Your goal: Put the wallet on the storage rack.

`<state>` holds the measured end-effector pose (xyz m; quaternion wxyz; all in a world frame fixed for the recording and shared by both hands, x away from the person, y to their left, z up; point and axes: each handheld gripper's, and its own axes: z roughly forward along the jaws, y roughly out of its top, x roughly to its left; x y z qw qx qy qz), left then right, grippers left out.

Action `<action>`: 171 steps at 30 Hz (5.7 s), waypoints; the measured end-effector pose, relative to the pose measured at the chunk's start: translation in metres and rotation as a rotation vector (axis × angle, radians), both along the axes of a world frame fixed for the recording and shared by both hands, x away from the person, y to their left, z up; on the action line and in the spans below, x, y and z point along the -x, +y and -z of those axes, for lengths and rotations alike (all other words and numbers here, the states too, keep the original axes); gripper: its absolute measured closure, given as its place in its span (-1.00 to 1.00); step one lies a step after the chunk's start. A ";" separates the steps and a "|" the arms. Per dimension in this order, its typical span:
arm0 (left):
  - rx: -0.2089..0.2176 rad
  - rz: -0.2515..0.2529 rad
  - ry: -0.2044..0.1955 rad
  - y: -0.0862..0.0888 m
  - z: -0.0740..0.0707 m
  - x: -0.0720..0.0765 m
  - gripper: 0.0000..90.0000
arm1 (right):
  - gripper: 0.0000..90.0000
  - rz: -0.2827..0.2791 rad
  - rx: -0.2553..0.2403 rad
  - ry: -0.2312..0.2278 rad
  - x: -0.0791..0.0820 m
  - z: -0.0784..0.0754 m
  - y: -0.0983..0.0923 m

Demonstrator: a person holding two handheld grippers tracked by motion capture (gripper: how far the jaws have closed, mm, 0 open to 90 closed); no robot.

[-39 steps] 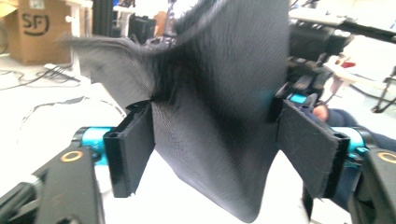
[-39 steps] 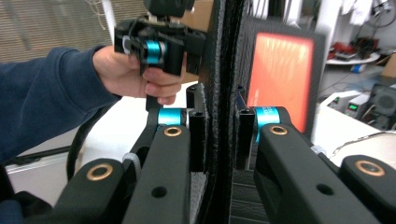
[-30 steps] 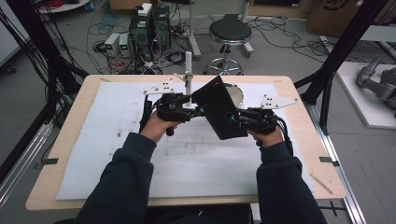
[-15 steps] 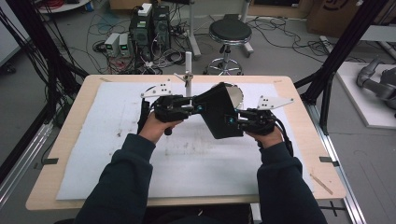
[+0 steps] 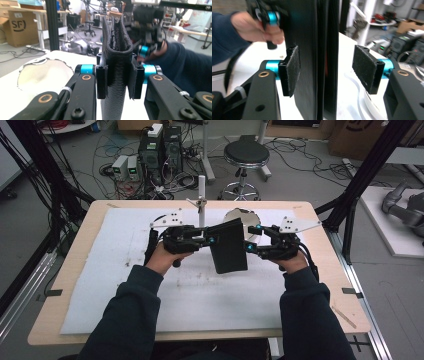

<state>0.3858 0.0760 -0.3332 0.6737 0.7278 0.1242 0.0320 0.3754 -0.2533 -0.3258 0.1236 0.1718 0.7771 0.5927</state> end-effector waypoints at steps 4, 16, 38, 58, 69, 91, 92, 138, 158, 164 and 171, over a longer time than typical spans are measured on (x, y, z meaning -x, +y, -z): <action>-0.024 0.022 0.007 -0.003 0.002 0.000 0.62 | -0.18 -0.055 0.019 0.003 -0.010 -0.013 0.009; -0.020 0.012 0.018 0.002 0.004 -0.003 0.58 | 0.61 -0.222 0.020 0.042 -0.021 -0.018 0.020; -0.033 -0.146 0.027 0.026 0.011 -0.003 0.10 | 0.73 -0.167 0.119 0.047 -0.015 -0.015 0.020; -0.109 -0.618 0.129 0.156 0.073 0.034 -0.56 | 0.72 -0.090 0.104 -0.125 -0.030 -0.057 0.004; -0.093 -0.609 0.150 0.158 0.077 0.032 -0.56 | 0.72 -0.058 0.102 -0.237 -0.063 -0.094 -0.001; -0.072 -0.594 0.167 0.158 0.078 0.032 -0.52 | 0.72 -0.027 0.271 -0.280 -0.095 -0.057 0.016; -0.072 -0.592 0.167 0.159 0.078 0.032 -0.52 | 0.72 -0.033 0.282 -0.276 -0.095 -0.056 0.017; -0.039 -0.572 0.188 0.160 0.078 0.033 -0.51 | 0.12 0.010 0.390 -0.092 -0.043 0.023 -0.001; -0.028 -0.573 0.190 0.161 0.077 0.033 -0.51 | 0.44 0.026 0.534 -0.201 -0.038 0.018 0.002; -0.025 -0.579 0.192 0.162 0.078 0.032 -0.51 | -0.01 0.058 0.432 -0.045 -0.045 0.020 -0.001; -0.027 -0.581 0.190 0.162 0.077 0.033 -0.51 | -0.09 0.026 0.351 -0.015 -0.044 0.020 -0.001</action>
